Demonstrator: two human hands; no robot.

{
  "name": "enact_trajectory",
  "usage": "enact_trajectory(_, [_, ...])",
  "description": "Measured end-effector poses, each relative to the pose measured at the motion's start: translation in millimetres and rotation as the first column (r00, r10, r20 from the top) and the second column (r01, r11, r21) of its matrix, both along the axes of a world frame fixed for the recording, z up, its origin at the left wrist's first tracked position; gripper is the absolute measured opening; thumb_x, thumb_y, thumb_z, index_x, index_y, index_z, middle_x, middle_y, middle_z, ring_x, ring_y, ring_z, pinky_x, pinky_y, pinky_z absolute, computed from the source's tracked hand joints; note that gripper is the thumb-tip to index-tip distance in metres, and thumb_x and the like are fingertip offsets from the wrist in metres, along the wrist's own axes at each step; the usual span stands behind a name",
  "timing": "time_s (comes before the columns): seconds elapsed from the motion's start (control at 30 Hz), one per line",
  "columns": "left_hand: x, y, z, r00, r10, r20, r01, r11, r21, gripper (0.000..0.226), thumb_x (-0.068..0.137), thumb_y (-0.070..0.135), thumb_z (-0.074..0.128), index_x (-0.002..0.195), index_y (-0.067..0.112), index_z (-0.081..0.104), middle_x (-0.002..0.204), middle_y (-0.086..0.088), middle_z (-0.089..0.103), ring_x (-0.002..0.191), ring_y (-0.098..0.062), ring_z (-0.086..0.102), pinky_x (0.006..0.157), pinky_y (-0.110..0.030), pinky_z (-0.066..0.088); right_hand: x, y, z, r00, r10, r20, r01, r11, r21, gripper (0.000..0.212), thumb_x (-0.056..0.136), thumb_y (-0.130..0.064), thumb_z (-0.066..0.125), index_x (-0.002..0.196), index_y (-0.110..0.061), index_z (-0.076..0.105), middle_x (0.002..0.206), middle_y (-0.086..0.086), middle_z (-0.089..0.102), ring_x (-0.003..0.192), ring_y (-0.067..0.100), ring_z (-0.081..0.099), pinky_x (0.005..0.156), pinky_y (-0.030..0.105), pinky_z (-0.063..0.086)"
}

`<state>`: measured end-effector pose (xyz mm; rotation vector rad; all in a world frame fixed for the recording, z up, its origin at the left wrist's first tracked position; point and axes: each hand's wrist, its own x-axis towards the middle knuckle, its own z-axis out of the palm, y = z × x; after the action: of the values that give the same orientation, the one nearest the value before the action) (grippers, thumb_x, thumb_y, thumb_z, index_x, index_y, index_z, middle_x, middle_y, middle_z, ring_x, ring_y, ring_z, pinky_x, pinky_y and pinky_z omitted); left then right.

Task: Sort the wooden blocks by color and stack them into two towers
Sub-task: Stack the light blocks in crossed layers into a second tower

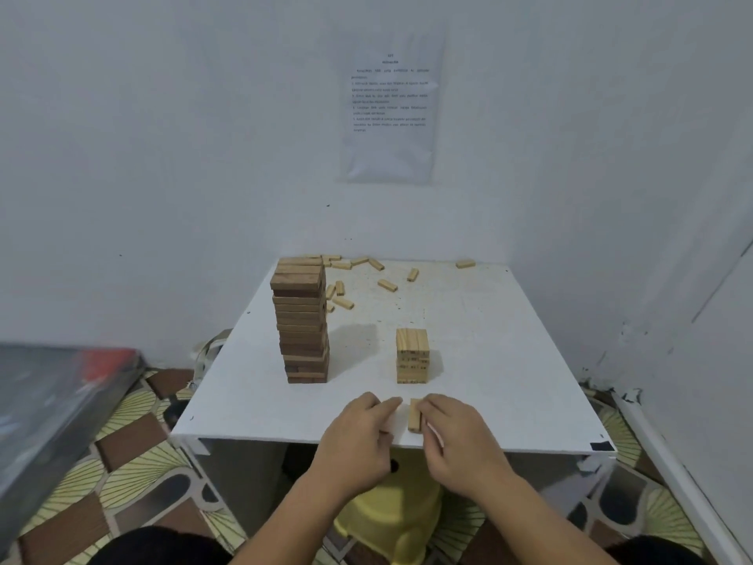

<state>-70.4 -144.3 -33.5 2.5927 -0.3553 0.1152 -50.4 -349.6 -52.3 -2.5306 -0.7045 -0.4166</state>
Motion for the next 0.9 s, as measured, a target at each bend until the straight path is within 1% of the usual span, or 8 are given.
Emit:
enact_trajectory(0.1, [3, 12, -4, 1.000, 0.024, 0.001, -0.024, 0.997, -0.075, 0.059, 0.094, 0.030, 0.063, 0.151, 0.031, 0.048, 0.125, 0.015, 0.050, 0.118, -0.007, 0.048, 0.103, -0.025, 0.046, 7, -1, -3, 0.999, 0.001, -0.035, 0.000, 0.999, 0.045, 0.036, 0.091, -0.027, 0.059, 0.125, -0.021, 0.069, 0.122, -0.009, 0.064, 0.111, 0.012, 0.058, 0.095, 0.030, 0.049])
enact_trajectory(0.2, [10, 21, -5, 0.998, 0.063, 0.015, -0.063, 0.998, -0.010, 0.063, 0.091, 0.041, 0.065, 0.150, 0.030, 0.048, 0.136, 0.012, 0.048, 0.128, -0.012, 0.041, 0.111, -0.032, 0.039, 14, -3, -7, 0.981, -0.032, -0.191, 0.061, 0.987, 0.146, 0.042, 0.091, -0.031, 0.059, 0.133, -0.030, 0.065, 0.132, -0.021, 0.052, 0.125, 0.004, 0.045, 0.110, 0.031, 0.036])
enact_trajectory(0.33, [20, 24, -3, 0.999, 0.033, -0.039, -0.030, 0.997, 0.065, 0.064, 0.093, 0.046, 0.063, 0.153, 0.034, 0.044, 0.150, 0.014, 0.042, 0.139, -0.013, 0.030, 0.112, -0.038, 0.027, 16, -6, -2, 0.950, -0.015, -0.312, 0.081, 0.977, 0.199, 0.052, 0.092, -0.029, 0.069, 0.142, -0.035, 0.056, 0.138, -0.024, 0.046, 0.132, -0.001, 0.039, 0.117, 0.026, 0.029])
enact_trajectory(0.47, [29, 18, -5, 0.997, -0.064, -0.053, 0.065, 0.998, 0.018, 0.059, 0.091, 0.041, 0.065, 0.148, 0.037, 0.050, 0.146, 0.020, 0.050, 0.136, -0.010, 0.033, 0.105, -0.039, 0.027, 19, -9, -2, 0.926, -0.031, -0.376, 0.114, 0.972, 0.203, 0.059, 0.088, -0.027, 0.076, 0.143, -0.032, 0.055, 0.138, -0.022, 0.045, 0.132, -0.001, 0.038, 0.115, 0.020, 0.026])
enact_trajectory(0.57, [34, 13, -9, 0.997, -0.069, -0.047, 0.068, 0.997, -0.033, 0.060, 0.088, 0.044, 0.067, 0.146, 0.038, 0.052, 0.143, 0.020, 0.053, 0.133, -0.008, 0.035, 0.106, -0.038, 0.027, 20, -8, -2, 0.919, -0.053, -0.391, 0.148, 0.964, 0.219, 0.052, 0.088, -0.025, 0.077, 0.137, -0.029, 0.062, 0.133, -0.020, 0.050, 0.128, 0.000, 0.042, 0.112, 0.017, 0.027])
enact_trajectory(0.67, [37, 11, -11, 0.998, -0.044, -0.048, 0.041, 0.997, -0.065, 0.062, 0.085, 0.048, 0.066, 0.145, 0.036, 0.053, 0.141, 0.019, 0.053, 0.131, -0.008, 0.035, 0.109, -0.040, 0.028, 20, -7, -2, 0.924, -0.057, -0.379, 0.159, 0.957, 0.243, 0.040, 0.087, -0.022, 0.079, 0.125, -0.027, 0.069, 0.123, -0.022, 0.056, 0.120, 0.000, 0.048, 0.104, 0.012, 0.030])
enact_trajectory(0.8, [39, 9, -15, 0.998, -0.050, -0.035, 0.047, 0.996, -0.078, 0.061, 0.085, 0.048, 0.068, 0.144, 0.037, 0.055, 0.137, 0.021, 0.052, 0.127, -0.007, 0.035, 0.104, -0.035, 0.026, 19, -6, 1, 0.919, -0.053, -0.391, 0.180, 0.937, 0.298, 0.033, 0.083, -0.021, 0.082, 0.112, -0.032, 0.071, 0.110, -0.023, 0.062, 0.107, -0.002, 0.054, 0.095, 0.016, 0.043])
enact_trajectory(0.9, [39, 10, -16, 0.998, -0.050, -0.034, 0.046, 0.993, -0.106, 0.061, 0.085, 0.050, 0.066, 0.143, 0.036, 0.056, 0.135, 0.021, 0.053, 0.125, -0.005, 0.035, 0.103, -0.033, 0.026, 18, -7, 1, 0.929, -0.039, -0.369, 0.160, 0.939, 0.304, 0.035, 0.080, -0.021, 0.082, 0.110, -0.034, 0.070, 0.103, -0.021, 0.064, 0.102, 0.001, 0.057, 0.090, 0.017, 0.047])
